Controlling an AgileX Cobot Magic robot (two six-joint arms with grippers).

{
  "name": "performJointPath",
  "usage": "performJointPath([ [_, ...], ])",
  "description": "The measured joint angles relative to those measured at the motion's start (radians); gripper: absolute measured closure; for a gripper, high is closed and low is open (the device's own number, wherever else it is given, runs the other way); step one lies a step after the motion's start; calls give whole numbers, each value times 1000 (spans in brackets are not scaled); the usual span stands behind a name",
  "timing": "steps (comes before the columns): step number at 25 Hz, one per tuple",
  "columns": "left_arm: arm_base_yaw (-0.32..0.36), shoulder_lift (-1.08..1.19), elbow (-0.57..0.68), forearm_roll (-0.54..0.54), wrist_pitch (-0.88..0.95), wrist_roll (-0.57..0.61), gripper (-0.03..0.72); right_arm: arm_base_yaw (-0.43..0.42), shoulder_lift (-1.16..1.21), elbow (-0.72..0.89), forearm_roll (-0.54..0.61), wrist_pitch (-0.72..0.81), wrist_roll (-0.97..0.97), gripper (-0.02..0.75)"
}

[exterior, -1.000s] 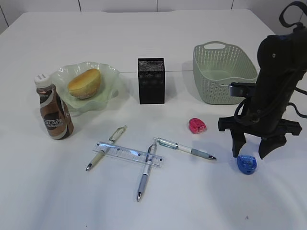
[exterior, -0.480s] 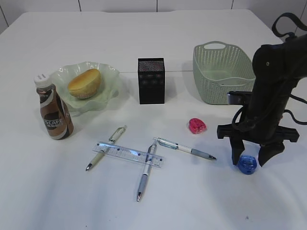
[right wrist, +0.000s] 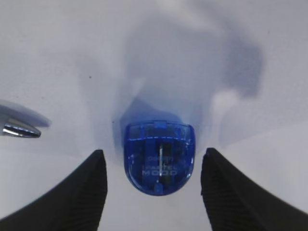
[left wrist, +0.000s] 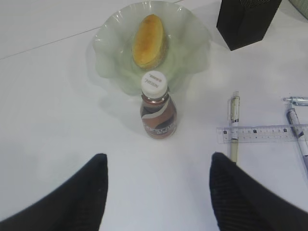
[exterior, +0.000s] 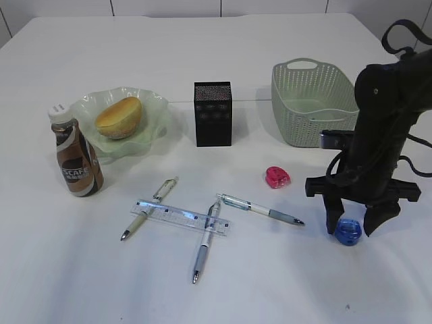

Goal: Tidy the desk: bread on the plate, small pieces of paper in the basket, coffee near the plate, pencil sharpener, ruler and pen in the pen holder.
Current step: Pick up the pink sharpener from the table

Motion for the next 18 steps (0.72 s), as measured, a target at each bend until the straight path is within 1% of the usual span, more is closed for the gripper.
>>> performJointPath([
  [18,0,12,0,0,0,0,222,0,17,0,-7,10,2,252],
])
